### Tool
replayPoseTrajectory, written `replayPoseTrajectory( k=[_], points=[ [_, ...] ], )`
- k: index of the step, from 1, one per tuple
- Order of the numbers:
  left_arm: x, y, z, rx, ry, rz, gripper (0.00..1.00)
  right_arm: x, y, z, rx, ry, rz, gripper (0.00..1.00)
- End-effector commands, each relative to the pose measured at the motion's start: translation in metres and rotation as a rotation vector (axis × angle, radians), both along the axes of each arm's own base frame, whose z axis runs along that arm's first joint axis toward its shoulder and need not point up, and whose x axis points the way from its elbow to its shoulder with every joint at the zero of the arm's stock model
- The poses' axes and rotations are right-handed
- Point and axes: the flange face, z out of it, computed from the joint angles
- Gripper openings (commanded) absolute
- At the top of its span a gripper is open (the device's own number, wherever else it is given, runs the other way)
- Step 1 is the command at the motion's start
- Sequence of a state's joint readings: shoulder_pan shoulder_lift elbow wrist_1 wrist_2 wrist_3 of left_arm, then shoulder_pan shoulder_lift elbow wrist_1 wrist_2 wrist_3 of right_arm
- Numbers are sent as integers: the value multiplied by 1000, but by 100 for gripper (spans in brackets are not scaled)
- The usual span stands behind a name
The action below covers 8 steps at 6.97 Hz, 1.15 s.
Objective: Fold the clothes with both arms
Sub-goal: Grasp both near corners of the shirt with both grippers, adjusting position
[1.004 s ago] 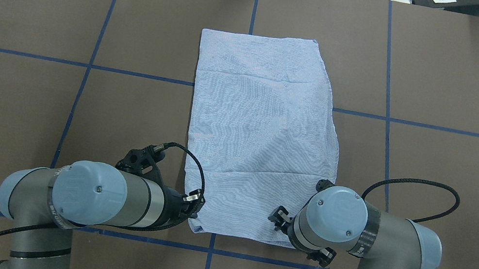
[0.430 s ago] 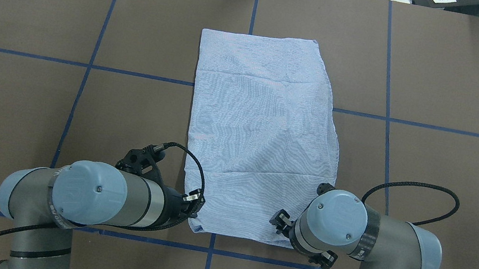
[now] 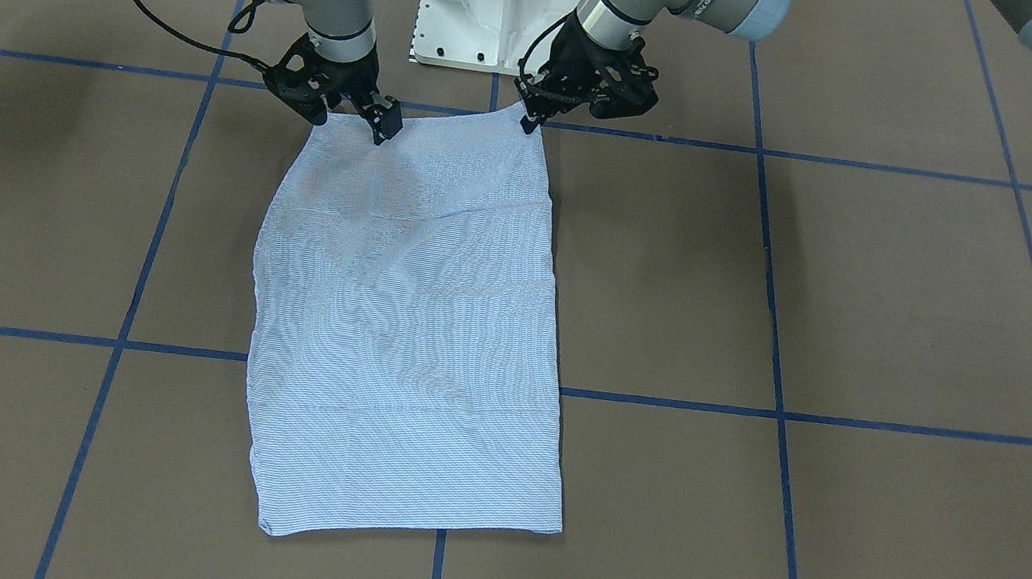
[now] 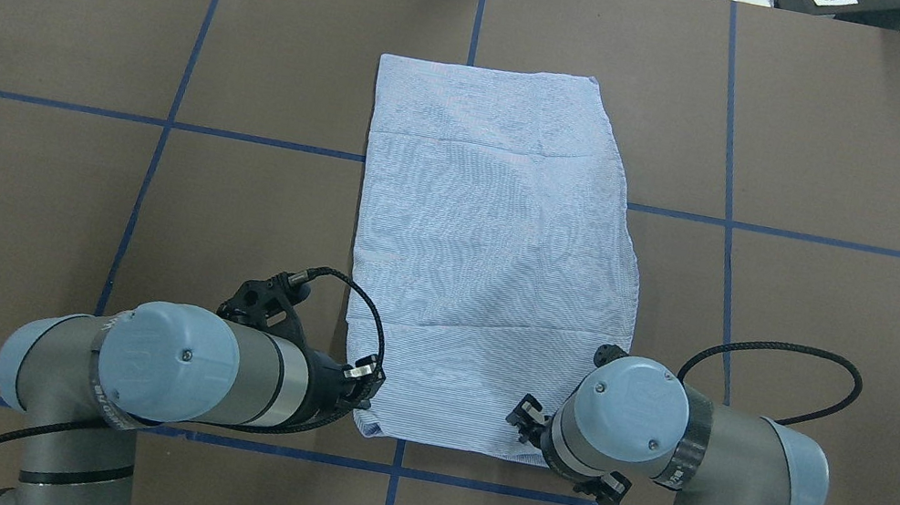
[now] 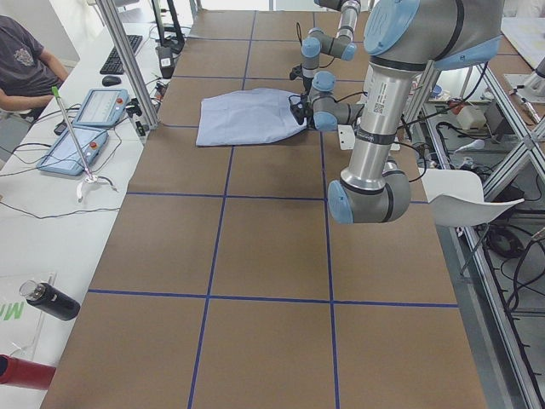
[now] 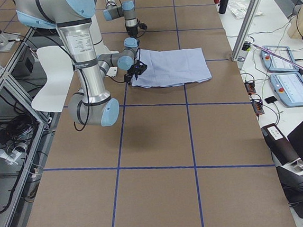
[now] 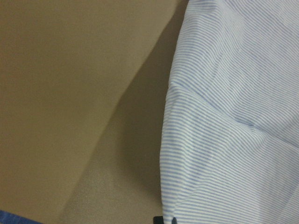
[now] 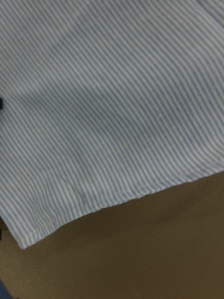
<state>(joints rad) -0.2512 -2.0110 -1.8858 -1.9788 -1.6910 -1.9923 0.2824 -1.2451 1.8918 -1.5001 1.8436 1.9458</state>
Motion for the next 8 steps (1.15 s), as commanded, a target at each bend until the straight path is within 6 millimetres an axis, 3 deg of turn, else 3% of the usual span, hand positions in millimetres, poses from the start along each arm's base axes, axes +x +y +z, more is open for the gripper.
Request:
replayPoseTrajectory(
  k=[1, 3, 8],
  points=[
    [0, 0, 0, 0, -1, -1, 0, 0, 0, -4, -4, -5, 3, 47],
    [1, -1, 1, 0, -4, 0, 0, 2, -4, -5, -4, -2, 8, 29],
    [1, -2, 2, 1, -4, -3, 0, 8, -11, -10, -5, -12, 22, 11]
  ],
)
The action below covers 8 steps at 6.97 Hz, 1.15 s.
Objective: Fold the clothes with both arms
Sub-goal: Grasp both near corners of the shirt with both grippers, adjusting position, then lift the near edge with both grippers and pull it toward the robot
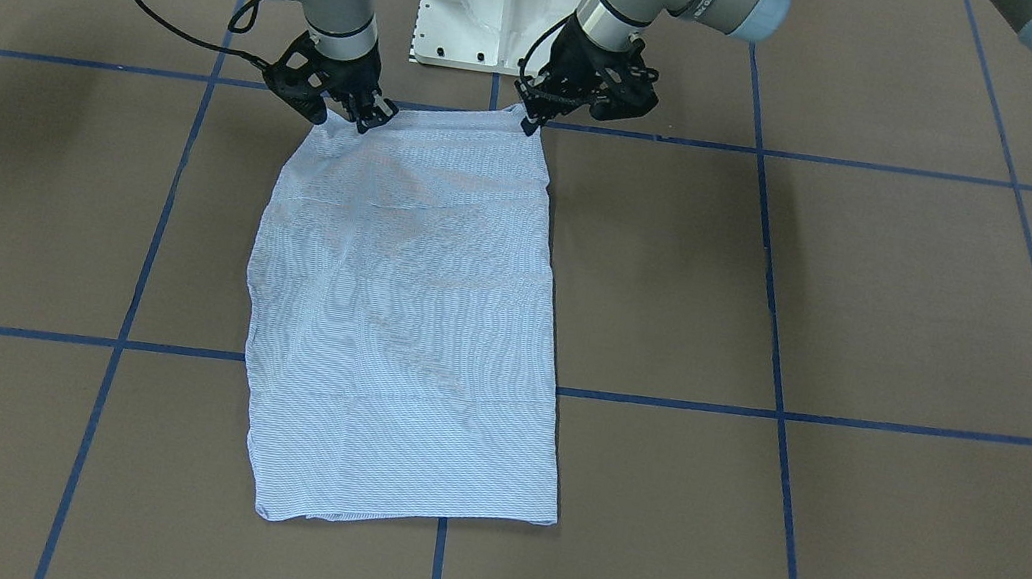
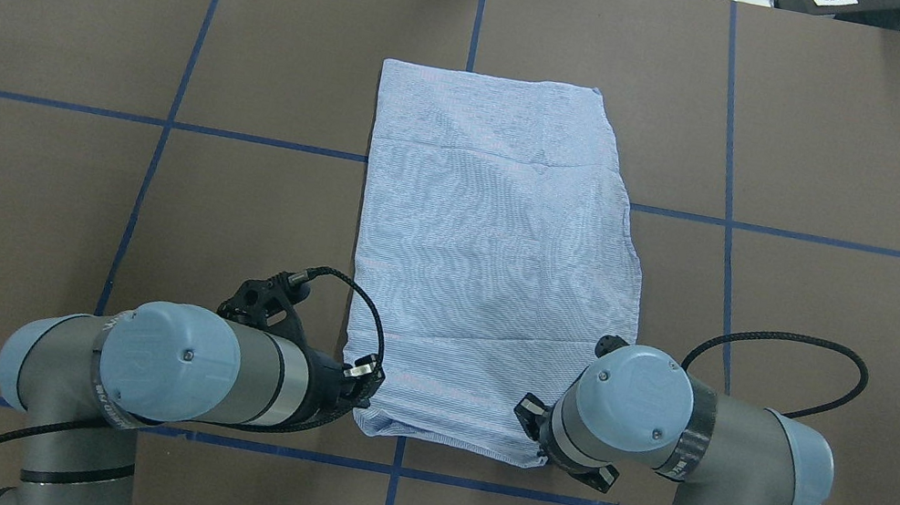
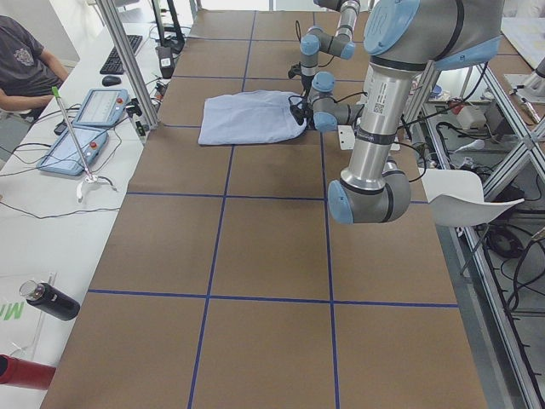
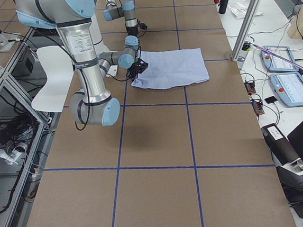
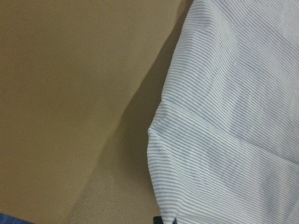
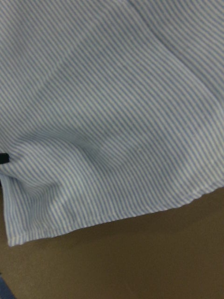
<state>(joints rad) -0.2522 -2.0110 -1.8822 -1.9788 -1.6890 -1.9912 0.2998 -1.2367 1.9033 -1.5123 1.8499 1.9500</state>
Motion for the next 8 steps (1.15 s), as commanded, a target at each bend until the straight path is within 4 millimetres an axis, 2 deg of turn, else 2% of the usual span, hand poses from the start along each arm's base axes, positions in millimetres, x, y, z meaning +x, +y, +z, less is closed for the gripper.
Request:
replayPoseTrajectory(
  k=[1, 4, 6, 7, 8],
  points=[
    [-1, 0, -1, 0, 2, 0, 0, 7, -7, -9, 4, -16, 17, 1],
    [-12, 4, -14, 4, 34, 10, 0, 34, -11, -35, -5, -33, 52, 0],
    [-41, 15, -39, -6, 79, 61, 0, 47, -6, -59, 10, -82, 48, 0],
    [-54, 24, -51, -23, 90, 111, 0, 61, 1, -76, 14, -127, 34, 0],
    [-64, 31, -60, -37, 103, 156, 0, 65, 19, -92, -1, -172, -17, 0]
  ],
)
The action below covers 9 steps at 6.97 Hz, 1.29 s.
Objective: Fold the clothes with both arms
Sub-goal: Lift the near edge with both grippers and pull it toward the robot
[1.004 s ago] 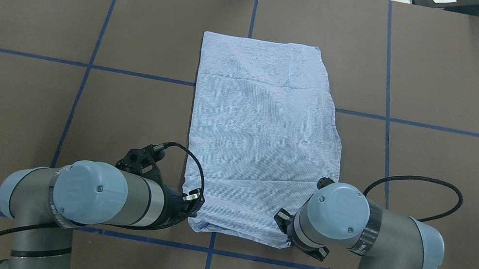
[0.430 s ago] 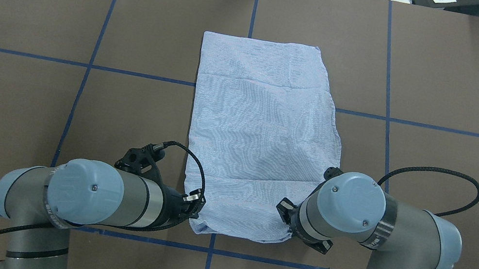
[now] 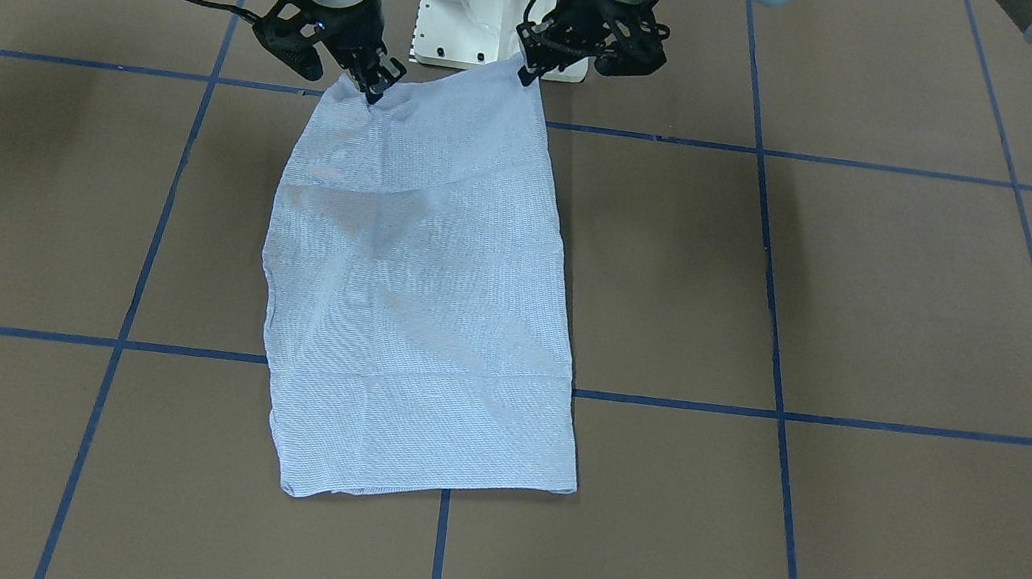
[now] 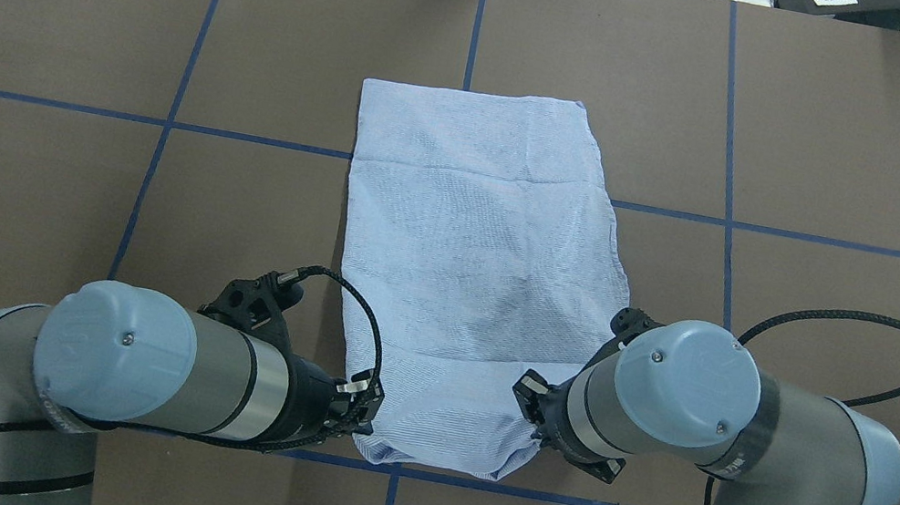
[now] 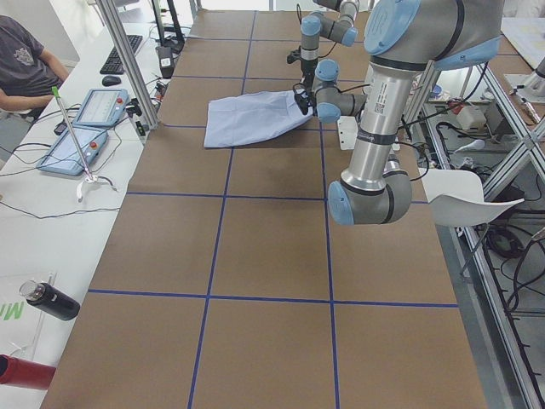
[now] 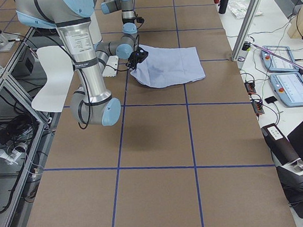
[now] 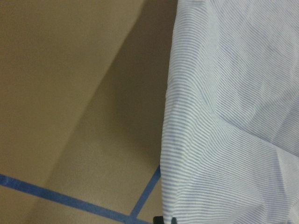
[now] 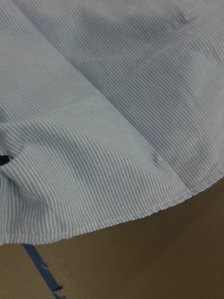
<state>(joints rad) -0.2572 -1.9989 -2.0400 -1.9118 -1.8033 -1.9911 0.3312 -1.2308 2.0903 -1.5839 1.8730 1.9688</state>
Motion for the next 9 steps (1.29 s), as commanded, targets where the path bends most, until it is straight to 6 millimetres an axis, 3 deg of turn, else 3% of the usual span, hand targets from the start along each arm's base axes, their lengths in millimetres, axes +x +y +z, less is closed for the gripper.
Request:
replayPoseTrajectory(
  k=[1, 3, 4, 5, 6, 7, 8, 9],
  points=[
    [-16, 13, -11, -25, 9, 78, 0, 15, 34, -30, -18, -87, -96, 0],
    [-28, 22, -15, -41, 14, 128, 0, 23, 61, -47, -26, -138, -168, 0],
    [-51, 29, -15, -54, 1, 149, 0, 29, 64, -53, -28, -153, -177, 0],
    [-65, 34, -17, -61, 0, 165, 0, 42, 54, -59, -32, -173, -163, 0],
    [-65, 26, -15, -58, -7, 153, 0, 59, 28, -60, -65, -185, -143, 0],
    [-72, 6, -14, 2, -7, 131, 0, 80, 1, -64, -96, -206, -121, 0],
    [-80, -15, -14, 11, -10, 89, 0, 91, -13, -70, -95, -224, -100, 0],
    [-91, -33, -15, 27, -5, 72, 0, 86, -20, -76, -88, -230, -95, 0]
  ],
)
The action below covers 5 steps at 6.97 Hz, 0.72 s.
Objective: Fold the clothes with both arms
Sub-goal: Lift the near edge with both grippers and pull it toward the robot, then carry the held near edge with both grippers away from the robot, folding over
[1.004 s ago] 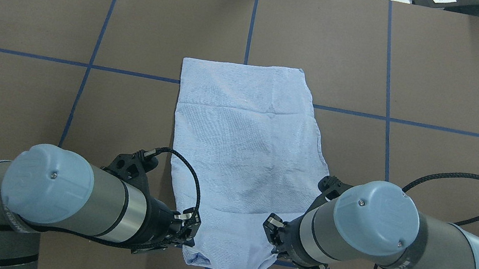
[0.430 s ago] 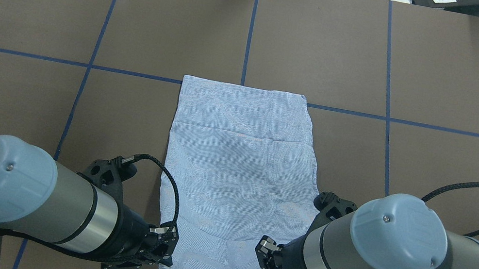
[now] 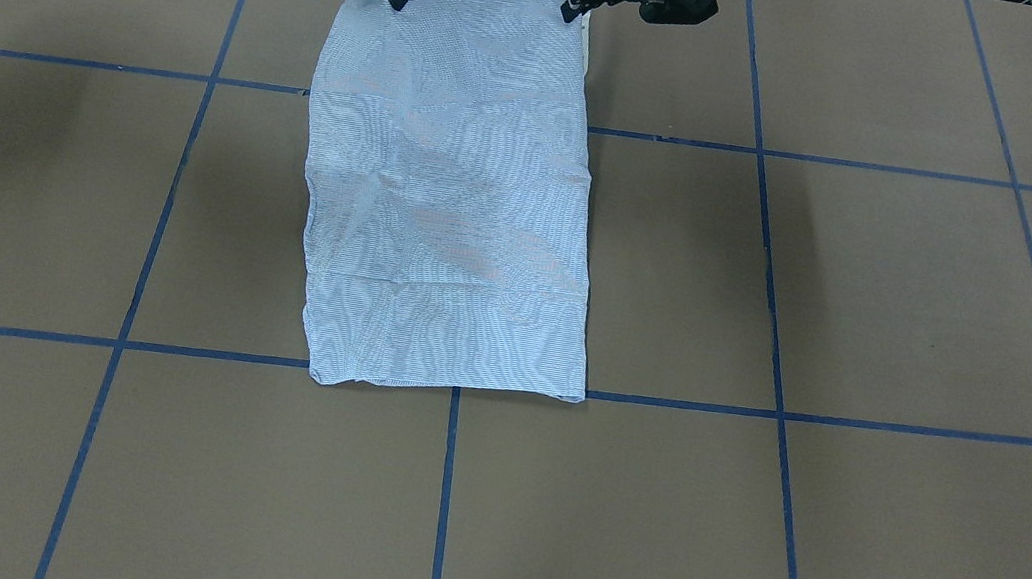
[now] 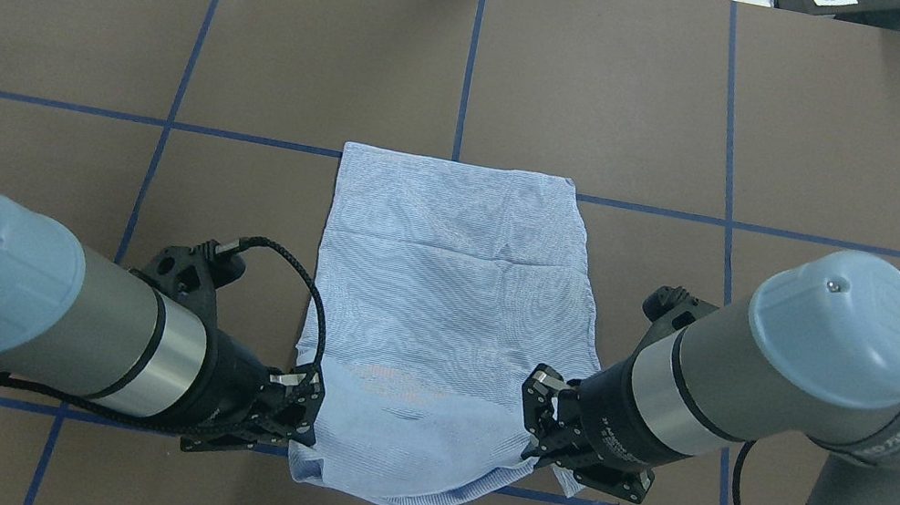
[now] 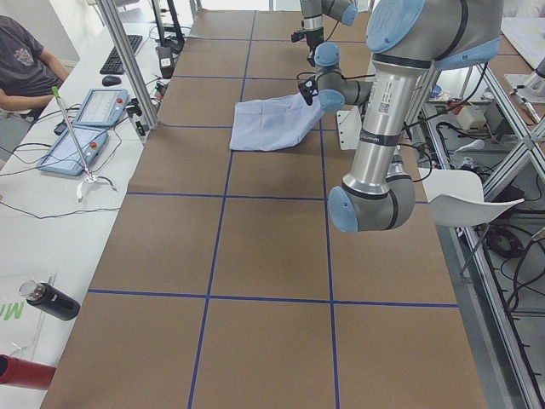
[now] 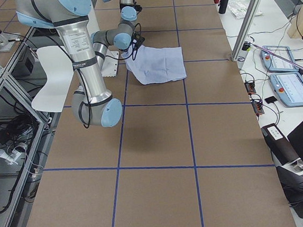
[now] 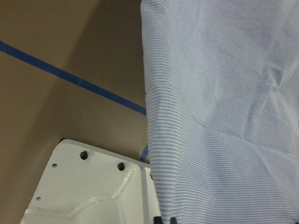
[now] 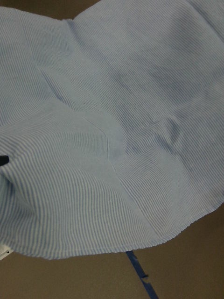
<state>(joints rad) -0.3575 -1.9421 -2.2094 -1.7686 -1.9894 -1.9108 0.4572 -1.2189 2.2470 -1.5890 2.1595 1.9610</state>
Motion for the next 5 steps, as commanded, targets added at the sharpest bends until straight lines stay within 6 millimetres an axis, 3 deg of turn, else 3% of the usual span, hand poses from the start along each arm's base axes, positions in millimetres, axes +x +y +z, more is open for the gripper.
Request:
replayPoseTrajectory(
  k=[1, 2, 3, 4, 5],
  points=[
    [-24, -42, -3, 47, 12, -35, 0, -4, -26, -10, 14, -10, 24, 0],
    [-34, -68, -4, 69, 13, -63, 0, -10, -40, -9, 23, 0, 36, 0],
    [-31, -92, -1, 86, 0, -82, 0, -8, -59, -8, 39, 5, 57, 0],
    [-21, -105, 2, 83, -16, -92, 0, 7, -75, -9, 57, 0, 87, 0],
    [-26, -122, -6, 86, -12, -121, 0, 11, -87, -11, 69, 0, 103, 0]
  ],
)
